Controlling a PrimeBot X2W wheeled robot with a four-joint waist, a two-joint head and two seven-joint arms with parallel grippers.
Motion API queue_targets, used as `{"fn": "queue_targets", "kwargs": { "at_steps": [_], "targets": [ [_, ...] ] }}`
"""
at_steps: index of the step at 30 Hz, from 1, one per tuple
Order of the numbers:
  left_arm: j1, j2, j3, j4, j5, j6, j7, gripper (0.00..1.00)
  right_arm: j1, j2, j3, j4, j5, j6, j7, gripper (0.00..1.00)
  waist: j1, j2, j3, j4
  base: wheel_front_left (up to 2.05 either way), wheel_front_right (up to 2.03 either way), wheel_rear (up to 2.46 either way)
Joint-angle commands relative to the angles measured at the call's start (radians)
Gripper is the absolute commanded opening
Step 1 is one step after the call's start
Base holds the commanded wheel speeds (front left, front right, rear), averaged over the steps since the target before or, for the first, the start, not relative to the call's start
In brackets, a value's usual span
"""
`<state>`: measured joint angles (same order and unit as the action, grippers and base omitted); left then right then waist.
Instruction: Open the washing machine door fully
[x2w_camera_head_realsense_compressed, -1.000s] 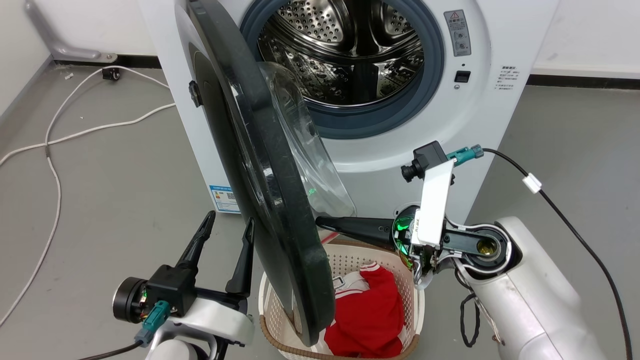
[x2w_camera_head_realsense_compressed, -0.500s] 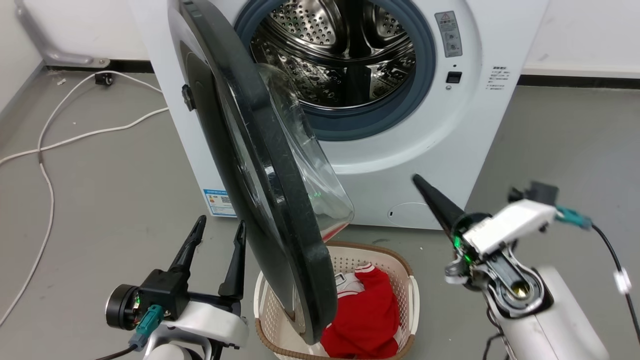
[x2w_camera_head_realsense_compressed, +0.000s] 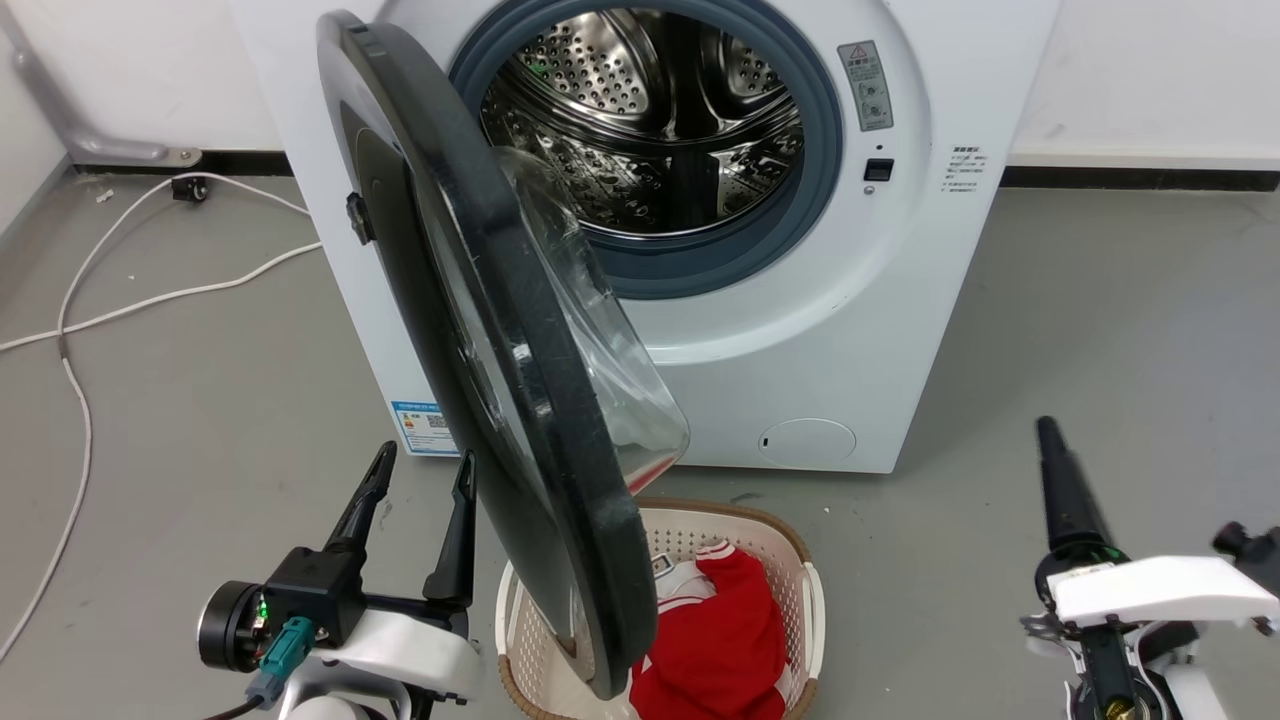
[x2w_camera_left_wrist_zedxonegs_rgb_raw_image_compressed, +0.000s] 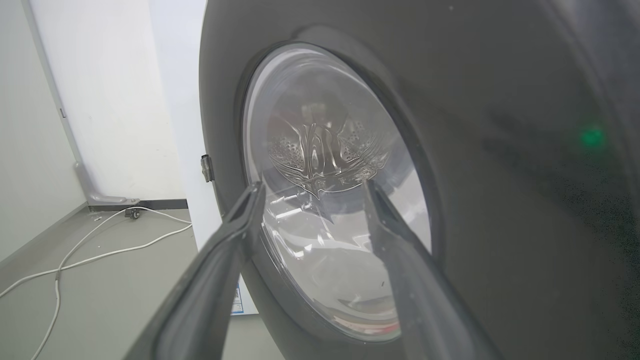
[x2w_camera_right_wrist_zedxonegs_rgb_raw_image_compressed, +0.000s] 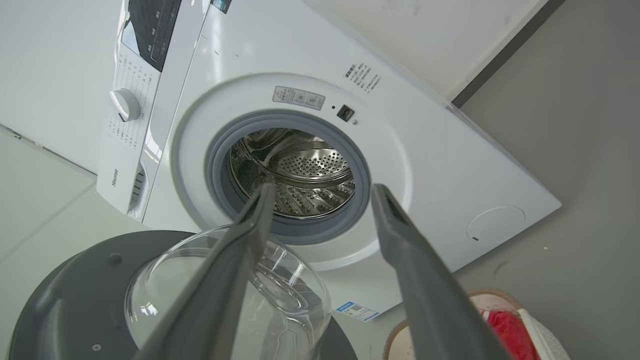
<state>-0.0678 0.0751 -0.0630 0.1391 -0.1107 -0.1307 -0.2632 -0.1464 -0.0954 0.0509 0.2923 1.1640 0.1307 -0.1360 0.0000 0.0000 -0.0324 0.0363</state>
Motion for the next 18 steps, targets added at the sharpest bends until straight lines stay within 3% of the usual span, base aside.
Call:
{"fn": "queue_targets", "kwargs": {
  "at_steps": [1, 3, 8, 13, 18],
  "targets": [
    [0.008, -0.003, 0.002, 0.002, 0.005, 0.0, -0.002, 1.0, 0.024, -0.009, -0.012, -0.016, -0.114, 0.0, -0.058, 1.0, 0.0, 0.0, -0.002, -0.002, 0.0, 0.0, 0.0],
    [0.009, -0.003, 0.003, 0.001, 0.006, 0.0, -0.002, 1.0, 0.029, -0.012, -0.023, -0.021, -0.181, 0.0, -0.079, 1.0, 0.0, 0.0, -0.003, -0.003, 0.0, 0.0, 0.0],
    [0.01, -0.003, 0.011, -0.003, 0.009, 0.0, -0.002, 1.0, 0.04, 0.005, -0.119, -0.091, -0.582, 0.0, -0.121, 1.0, 0.0, 0.0, -0.004, -0.005, 0.0, 0.0, 0.0],
    [0.009, 0.001, 0.019, -0.009, 0.011, 0.0, -0.002, 1.0, 0.06, 0.035, -0.17, -0.244, -0.945, 0.0, -0.126, 1.0, 0.0, 0.0, 0.001, -0.006, 0.0, 0.0, 0.0],
    [0.006, 0.002, 0.023, -0.012, 0.014, 0.0, -0.002, 1.0, 0.114, 0.047, -0.132, -0.356, -1.137, 0.0, -0.105, 1.0, 0.0, 0.0, 0.004, -0.003, 0.0, 0.0, 0.0]
  ]
}}
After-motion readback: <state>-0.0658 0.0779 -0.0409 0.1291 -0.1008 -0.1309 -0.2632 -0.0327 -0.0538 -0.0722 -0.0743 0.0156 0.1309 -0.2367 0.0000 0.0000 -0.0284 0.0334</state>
